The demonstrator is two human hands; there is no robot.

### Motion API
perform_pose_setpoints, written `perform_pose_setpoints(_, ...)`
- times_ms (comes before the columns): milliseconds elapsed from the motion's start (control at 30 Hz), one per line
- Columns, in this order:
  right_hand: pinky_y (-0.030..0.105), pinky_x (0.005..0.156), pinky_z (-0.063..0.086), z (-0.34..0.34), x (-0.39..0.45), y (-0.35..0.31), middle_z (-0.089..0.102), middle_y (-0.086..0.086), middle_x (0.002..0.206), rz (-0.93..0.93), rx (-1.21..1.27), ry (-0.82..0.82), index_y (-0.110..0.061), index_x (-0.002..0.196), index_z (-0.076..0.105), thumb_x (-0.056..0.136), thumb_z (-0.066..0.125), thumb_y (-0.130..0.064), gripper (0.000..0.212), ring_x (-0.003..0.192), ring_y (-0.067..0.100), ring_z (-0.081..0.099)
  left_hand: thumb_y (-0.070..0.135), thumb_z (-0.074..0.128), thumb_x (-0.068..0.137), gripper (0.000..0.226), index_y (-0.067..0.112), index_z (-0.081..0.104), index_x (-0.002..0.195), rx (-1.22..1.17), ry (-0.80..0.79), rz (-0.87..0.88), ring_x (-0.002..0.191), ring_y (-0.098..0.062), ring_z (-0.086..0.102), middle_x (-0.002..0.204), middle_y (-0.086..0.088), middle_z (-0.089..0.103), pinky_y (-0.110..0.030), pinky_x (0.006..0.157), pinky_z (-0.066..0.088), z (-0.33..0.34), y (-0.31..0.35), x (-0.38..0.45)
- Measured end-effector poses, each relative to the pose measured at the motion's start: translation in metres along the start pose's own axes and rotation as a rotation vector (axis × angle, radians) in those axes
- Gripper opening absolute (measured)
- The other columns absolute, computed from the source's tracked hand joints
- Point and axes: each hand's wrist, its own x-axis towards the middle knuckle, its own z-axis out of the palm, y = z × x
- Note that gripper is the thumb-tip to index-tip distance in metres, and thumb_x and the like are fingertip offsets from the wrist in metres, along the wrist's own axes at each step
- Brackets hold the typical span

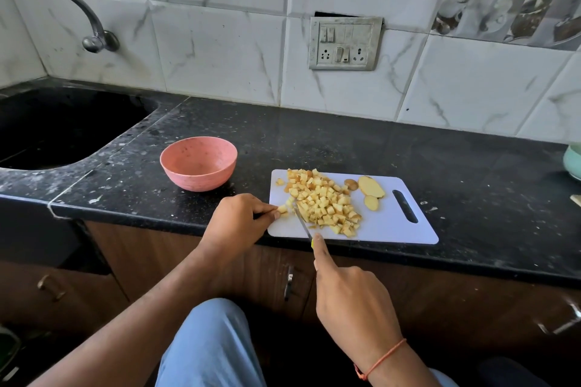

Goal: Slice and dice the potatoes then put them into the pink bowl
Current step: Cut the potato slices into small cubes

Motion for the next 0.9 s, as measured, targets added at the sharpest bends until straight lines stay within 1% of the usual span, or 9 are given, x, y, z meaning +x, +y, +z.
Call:
perform_pose_setpoints(67,0.024,0.045,0.024,-0.001,0.003,-0.003,0.057,-0.004,0.068,-0.017,0.015,0.051,-0.027,0.166,0.002,0.108,0.036,-0.025,0.067,0.05,0.013,0.045,0.044,0.078,0.095,0.019,0.033,0.085,0.109,-0.002,-0.004,-0.014,0.085,-0.002,0.068,0.094,0.02,0.073,-0.032,0.079,0.058,-0.001,0.001,-0.002)
perform_pose_setpoints(133,0.026,0.046,0.024,0.0,0.008,-0.007,0.057,-0.005,0.067,-0.049,0.008,0.078,-0.026,0.166,0.006,0.107,0.039,-0.027,0.068,0.05,0.012,0.044,0.045,0.079,0.094,0.017,0.034,0.085,0.106,-0.007,-0.003,-0.018,0.085,0.0,0.068,0.093,0.021,0.073,-0.03,0.078,0.057,-0.001,0.001,-0.003)
perform_pose_setpoints(233,0.028,0.042,0.025,0.005,0.016,-0.01,0.055,-0.006,0.059,-0.08,-0.033,0.043,-0.022,0.164,0.023,0.102,0.048,-0.026,0.068,0.045,0.013,0.042,0.044,0.08,0.093,0.017,0.034,0.085,0.105,-0.01,-0.002,-0.009,0.085,0.0,0.068,0.094,0.022,0.073,-0.028,0.077,0.057,-0.001,0.001,-0.004)
perform_pose_setpoints(300,0.03,0.039,0.024,0.007,0.018,-0.009,0.047,-0.008,0.053,-0.086,-0.06,0.037,-0.02,0.162,0.03,0.098,0.053,-0.023,0.069,0.041,0.012,0.036,0.043,0.08,0.093,0.017,0.033,0.085,0.106,-0.007,0.001,0.0,0.085,0.0,0.068,0.096,0.021,0.073,-0.027,0.077,0.057,-0.001,0.0,-0.004)
perform_pose_setpoints(433,0.033,0.049,0.03,0.004,0.022,-0.011,0.048,-0.005,0.068,-0.12,-0.043,0.044,-0.022,0.166,0.008,0.106,0.04,-0.026,0.068,0.054,0.014,0.041,0.042,0.081,0.092,0.015,0.034,0.085,0.105,-0.018,-0.003,0.014,0.086,0.001,0.068,0.095,0.021,0.073,-0.025,0.077,0.057,0.0,-0.002,-0.002)
perform_pose_setpoints(500,0.033,0.051,0.033,0.002,0.026,-0.013,0.051,-0.004,0.072,-0.113,-0.063,0.022,-0.022,0.166,0.003,0.107,0.038,-0.024,0.068,0.058,0.015,0.044,0.04,0.082,0.092,0.014,0.035,0.085,0.104,-0.022,-0.003,0.029,0.085,0.002,0.068,0.093,0.021,0.073,-0.023,0.076,0.056,-0.001,-0.003,-0.003)
perform_pose_setpoints(600,0.032,0.045,0.024,0.004,0.037,-0.014,0.05,-0.003,0.069,-0.072,-0.071,0.008,-0.021,0.166,0.009,0.106,0.038,-0.018,0.067,0.054,0.014,0.04,0.038,0.082,0.092,0.013,0.035,0.085,0.104,-0.021,-0.01,0.049,0.082,0.0,0.068,0.092,0.02,0.072,-0.026,0.073,0.056,-0.001,-0.003,-0.001)
perform_pose_setpoints(733,0.03,0.045,0.021,0.007,0.051,-0.016,0.05,-0.001,0.073,-0.045,-0.046,-0.013,-0.022,0.165,0.016,0.105,0.039,-0.018,0.064,0.058,0.016,0.042,0.037,0.082,0.092,0.012,0.036,0.085,0.104,0.014,-0.005,0.046,0.079,-0.004,0.067,0.089,0.019,0.071,-0.03,0.07,0.056,0.0,-0.002,0.0)
perform_pose_setpoints(900,0.033,0.053,0.035,0.01,0.037,-0.013,0.057,-0.002,0.075,-0.051,0.014,-0.044,-0.023,0.165,0.013,0.106,0.04,-0.021,0.065,0.064,0.018,0.054,0.04,0.079,0.094,0.014,0.037,0.085,0.106,0.047,-0.001,0.021,0.083,-0.003,0.067,0.092,0.021,0.071,-0.029,0.075,0.057,0.001,0.002,-0.002)
